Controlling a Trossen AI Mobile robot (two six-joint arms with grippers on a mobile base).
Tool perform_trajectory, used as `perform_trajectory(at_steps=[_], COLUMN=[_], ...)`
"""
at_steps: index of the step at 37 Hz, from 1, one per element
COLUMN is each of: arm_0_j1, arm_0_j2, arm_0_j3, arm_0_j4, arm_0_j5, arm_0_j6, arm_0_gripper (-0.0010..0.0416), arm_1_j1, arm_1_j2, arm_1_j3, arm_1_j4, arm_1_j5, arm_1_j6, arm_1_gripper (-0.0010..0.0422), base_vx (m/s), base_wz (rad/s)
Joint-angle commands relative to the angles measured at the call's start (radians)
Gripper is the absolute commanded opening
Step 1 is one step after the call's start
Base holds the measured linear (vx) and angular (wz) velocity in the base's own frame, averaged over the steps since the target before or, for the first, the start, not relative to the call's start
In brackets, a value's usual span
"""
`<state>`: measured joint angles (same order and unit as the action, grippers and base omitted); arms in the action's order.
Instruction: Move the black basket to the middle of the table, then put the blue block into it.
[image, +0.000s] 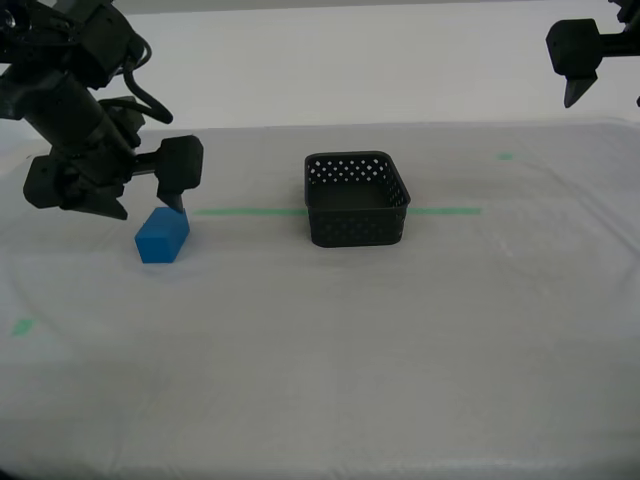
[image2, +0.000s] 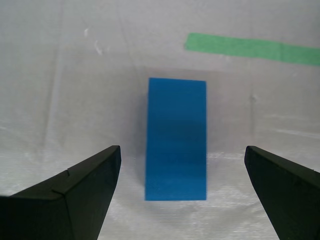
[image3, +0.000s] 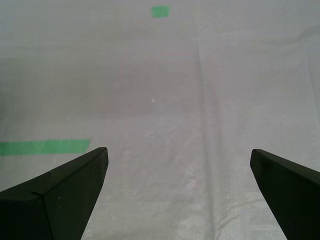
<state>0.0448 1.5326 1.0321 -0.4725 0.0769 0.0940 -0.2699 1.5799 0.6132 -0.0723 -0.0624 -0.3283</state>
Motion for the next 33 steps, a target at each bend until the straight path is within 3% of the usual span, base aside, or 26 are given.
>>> perform_trajectory(at_steps=[1,5,10,18,33], arm_0_j1=[0.001,0.001,0.001,0.001,0.001], arm_0_j2=[0.000,0.000,0.000,0.000,0.000], arm_0_j3=[0.001,0.001,0.001,0.001,0.001], arm_0_j4=[0.000,0.000,0.001,0.001,0.002], arm_0_j5=[0.003,0.003,0.003,0.003,0.003], arm_0_j6=[0.002,0.002,0.002,0.002,0.002], arm_0_gripper=[0.0398,0.0398,0.0398,0.0398,0.0399], arm_1_j1=[0.000,0.000,-0.001,-0.001,-0.003], arm_1_j2=[0.064,0.154,0.182,0.195,0.272], arm_1_j3=[0.001,0.042,0.100,0.164,0.236], arm_1_j4=[0.013,-0.004,0.004,-0.050,-0.133], arm_1_j5=[-0.008,0.022,0.013,-0.036,-0.006], arm_1_j6=[0.006,0.023,0.076,0.093,0.119], arm_1_gripper=[0.0339,0.0339,0.0339,0.0339,0.0339], base_vx=[0.000,0.000,0.000,0.000,0.000], base_wz=[0.000,0.000,0.000,0.000,0.000])
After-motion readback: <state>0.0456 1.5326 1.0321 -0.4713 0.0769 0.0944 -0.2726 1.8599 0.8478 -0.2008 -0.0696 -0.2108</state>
